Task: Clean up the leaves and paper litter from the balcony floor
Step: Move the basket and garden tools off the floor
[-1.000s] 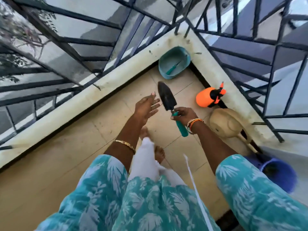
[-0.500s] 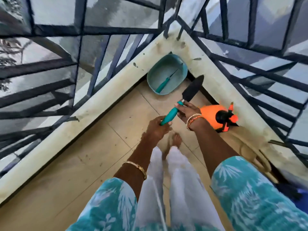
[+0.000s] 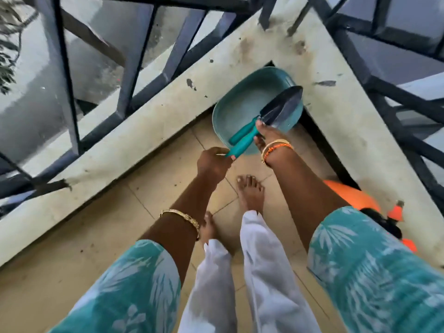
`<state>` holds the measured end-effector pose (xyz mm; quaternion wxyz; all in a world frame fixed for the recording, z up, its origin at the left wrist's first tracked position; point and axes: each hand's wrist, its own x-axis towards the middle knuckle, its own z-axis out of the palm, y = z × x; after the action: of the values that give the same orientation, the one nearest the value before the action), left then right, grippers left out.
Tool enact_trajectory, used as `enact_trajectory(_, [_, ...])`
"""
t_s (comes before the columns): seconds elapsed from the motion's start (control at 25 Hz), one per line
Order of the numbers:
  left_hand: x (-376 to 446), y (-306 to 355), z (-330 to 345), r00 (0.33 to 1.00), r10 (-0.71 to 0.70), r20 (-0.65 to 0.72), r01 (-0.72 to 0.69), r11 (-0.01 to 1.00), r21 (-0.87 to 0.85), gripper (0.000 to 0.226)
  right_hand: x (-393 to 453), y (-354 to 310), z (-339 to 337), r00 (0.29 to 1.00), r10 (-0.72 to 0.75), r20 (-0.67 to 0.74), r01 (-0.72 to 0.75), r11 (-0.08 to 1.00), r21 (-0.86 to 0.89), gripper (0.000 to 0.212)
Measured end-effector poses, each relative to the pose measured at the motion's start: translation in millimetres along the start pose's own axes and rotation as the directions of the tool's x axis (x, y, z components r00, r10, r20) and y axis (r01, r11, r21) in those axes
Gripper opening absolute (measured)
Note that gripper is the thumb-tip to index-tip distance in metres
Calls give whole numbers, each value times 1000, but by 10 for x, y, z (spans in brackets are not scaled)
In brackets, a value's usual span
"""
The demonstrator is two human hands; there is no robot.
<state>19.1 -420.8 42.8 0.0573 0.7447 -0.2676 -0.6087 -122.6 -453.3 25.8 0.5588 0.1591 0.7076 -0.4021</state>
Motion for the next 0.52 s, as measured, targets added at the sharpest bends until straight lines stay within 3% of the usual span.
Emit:
enact_trajectory(0.08, [269, 76, 12, 999, -20, -46, 19, 999, -30, 26, 306, -28, 204, 999, -29, -19, 29, 999, -27, 17])
enact_trajectory(0.24, [746, 150, 23, 983, -66, -169, 78, 995, 66, 35, 847, -15, 441, 992, -97, -75, 87, 987, -135, 24])
enact_trajectory(0.36, [916, 177, 16, 976, -20, -219, 26, 999, 26, 19, 1071, 55, 524, 976, -147, -162, 130, 985, -114, 27])
enact_trajectory(0.44, [933, 186, 42, 980, -14, -199, 3, 998, -57, 7, 1104, 87, 587, 964, -156, -213, 142, 987, -78, 17])
enact_trajectory(0.52, [929, 177, 57, 978, -15, -210, -7, 995, -101, 10, 1109, 114, 647, 952, -171, -252, 148, 983, -109, 10])
